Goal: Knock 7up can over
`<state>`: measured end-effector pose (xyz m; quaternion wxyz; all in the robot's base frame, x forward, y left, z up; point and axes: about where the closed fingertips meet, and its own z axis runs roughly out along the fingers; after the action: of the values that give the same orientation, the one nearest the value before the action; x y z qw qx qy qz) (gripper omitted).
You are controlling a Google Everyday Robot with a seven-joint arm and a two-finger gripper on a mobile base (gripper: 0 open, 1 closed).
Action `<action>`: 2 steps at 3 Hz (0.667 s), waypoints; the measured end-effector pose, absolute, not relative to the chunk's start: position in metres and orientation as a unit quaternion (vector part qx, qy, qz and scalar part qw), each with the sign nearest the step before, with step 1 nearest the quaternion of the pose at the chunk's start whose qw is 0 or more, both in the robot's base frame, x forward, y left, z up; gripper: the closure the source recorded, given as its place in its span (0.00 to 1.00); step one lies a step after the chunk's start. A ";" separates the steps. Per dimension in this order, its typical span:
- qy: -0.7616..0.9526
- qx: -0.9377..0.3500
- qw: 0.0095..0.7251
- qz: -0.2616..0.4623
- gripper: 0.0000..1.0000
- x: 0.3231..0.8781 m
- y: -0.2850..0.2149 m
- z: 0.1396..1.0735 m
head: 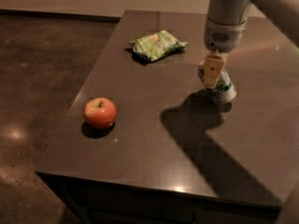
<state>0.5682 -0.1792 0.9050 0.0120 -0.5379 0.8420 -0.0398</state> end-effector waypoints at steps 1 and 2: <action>0.837 -0.545 -0.004 -0.041 0.17 0.567 -0.175 0.895; 0.836 -0.548 -0.012 -0.022 0.00 0.561 -0.175 0.872</action>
Offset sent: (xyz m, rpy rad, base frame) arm -0.0381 -0.0030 -0.0372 -0.0579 0.2224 0.0296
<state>0.5611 -0.1745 0.8718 -0.0119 -0.5479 0.8362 -0.0220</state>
